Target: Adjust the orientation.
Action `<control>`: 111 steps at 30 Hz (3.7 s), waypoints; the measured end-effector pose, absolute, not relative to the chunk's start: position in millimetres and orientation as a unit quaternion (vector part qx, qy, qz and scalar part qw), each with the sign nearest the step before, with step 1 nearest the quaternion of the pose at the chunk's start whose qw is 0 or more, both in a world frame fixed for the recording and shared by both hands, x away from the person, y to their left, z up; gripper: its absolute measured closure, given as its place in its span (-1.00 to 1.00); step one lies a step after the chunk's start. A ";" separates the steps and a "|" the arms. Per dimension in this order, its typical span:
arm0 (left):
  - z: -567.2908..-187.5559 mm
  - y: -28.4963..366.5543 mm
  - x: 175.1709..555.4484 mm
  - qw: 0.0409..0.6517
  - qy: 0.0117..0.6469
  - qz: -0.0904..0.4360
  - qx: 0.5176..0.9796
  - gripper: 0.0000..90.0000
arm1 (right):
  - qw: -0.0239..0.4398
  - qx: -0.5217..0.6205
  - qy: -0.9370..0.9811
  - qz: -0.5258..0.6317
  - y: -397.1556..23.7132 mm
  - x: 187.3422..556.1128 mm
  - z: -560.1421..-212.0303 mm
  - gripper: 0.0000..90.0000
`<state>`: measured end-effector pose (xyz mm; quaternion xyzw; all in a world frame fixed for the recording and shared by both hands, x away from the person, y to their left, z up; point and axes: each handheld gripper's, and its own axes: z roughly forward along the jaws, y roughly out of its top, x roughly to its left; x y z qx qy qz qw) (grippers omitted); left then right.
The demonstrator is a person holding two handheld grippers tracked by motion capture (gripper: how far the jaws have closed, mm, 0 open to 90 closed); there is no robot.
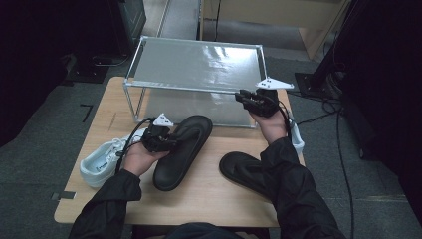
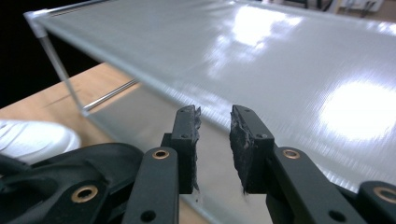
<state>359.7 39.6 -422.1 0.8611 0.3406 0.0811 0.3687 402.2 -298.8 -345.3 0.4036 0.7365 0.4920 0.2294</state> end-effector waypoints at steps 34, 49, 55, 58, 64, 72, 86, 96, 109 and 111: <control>-465.0 -2.6 438.1 0.347 0.465 0.121 0.805 0.57 | 0.242 0.426 0.733 0.472 -294.3 443.1 -351.9 0.55; -472.2 -3.8 450.7 0.356 0.487 0.123 0.788 0.52 | 0.239 0.428 0.730 0.476 -296.0 444.1 -353.3 0.54; -460.2 4.2 446.6 0.372 0.489 0.110 0.781 0.28 | 0.238 0.430 0.730 0.476 -296.4 444.5 -353.6 0.54; -450.7 8.8 438.5 0.371 0.478 0.111 0.788 0.26 | 0.240 0.430 0.730 0.475 -295.7 444.6 -353.5 0.55; -441.3 14.9 420.4 0.382 0.461 0.099 0.795 0.32 | 0.235 0.434 0.730 0.474 -295.7 444.1 -352.1 0.55; -436.9 18.2 382.2 0.398 0.423 0.081 0.810 0.35 | 0.220 0.415 0.739 0.484 -280.3 435.3 -343.5 0.57; -459.3 18.3 332.6 0.411 0.392 0.059 0.821 0.41 | 0.232 0.427 0.729 0.483 -265.3 444.8 -353.2 0.69; -481.6 15.3 304.0 0.393 0.379 0.052 0.836 0.55 | 0.239 0.424 0.728 0.483 -267.7 446.0 -355.0 0.68; -504.4 12.5 304.5 0.376 0.384 0.044 0.842 0.60 | 0.237 0.421 0.729 0.485 -269.0 447.3 -355.8 0.69; -504.0 10.2 306.8 0.371 0.379 0.054 0.846 0.60 | 0.237 0.420 0.729 0.486 -269.0 447.3 -355.9 0.69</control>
